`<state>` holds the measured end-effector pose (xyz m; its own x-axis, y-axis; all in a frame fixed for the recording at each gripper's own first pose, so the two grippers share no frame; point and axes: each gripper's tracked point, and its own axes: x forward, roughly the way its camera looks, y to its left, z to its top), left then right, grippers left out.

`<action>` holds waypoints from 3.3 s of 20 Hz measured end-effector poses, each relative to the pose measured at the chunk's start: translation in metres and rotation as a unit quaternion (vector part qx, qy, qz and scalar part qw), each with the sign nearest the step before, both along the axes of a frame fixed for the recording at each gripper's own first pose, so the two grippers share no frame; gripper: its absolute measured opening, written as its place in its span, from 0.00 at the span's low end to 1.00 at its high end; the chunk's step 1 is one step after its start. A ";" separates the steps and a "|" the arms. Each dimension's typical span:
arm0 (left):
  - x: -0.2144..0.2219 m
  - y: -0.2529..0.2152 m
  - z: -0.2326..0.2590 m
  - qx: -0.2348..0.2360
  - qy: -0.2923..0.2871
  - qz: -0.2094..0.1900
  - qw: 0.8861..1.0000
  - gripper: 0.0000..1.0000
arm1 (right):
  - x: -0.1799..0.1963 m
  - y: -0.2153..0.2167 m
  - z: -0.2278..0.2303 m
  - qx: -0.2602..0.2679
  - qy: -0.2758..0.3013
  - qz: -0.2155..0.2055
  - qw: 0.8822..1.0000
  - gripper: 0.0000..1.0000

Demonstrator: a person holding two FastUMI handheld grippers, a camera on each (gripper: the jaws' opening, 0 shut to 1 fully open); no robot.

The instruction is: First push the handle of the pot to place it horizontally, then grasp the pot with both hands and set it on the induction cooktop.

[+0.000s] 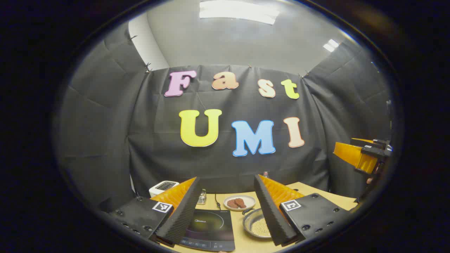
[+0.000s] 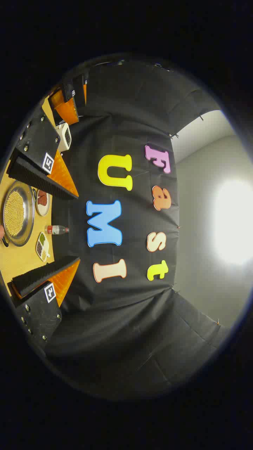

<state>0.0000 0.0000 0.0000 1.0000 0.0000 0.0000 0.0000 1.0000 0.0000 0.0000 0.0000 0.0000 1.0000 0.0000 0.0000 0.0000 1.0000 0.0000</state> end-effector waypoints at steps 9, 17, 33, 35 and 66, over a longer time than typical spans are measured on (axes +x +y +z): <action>0.007 -0.002 -0.014 -0.010 0.016 0.006 1.000 0.96 | 0.016 -0.039 -0.010 -0.011 0.018 -0.023 1.000 0.97; 0.006 0.009 -0.016 0.002 0.014 0.021 1.000 0.94 | 0.020 -0.046 -0.016 -0.015 0.031 -0.030 0.999 0.97; -0.005 0.045 -0.013 0.011 0.006 0.044 0.999 0.96 | 0.024 -0.002 -0.025 -0.009 0.050 0.012 0.999 0.54; -0.011 0.052 -0.012 0.010 0.004 0.046 0.999 0.96 | 0.024 0.017 -0.028 -0.015 0.055 0.037 0.998 0.39; 0.009 0.081 -0.046 0.009 0.025 0.124 0.992 0.94 | -0.042 0.074 -0.245 -0.074 0.332 0.294 0.893 0.05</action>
<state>0.0092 0.0810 -0.0455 0.9680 0.2463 -0.0481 -0.2454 0.9691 0.0250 -0.0422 0.0740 -0.2446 0.6065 0.4753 -0.6374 -0.5742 0.8164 0.0624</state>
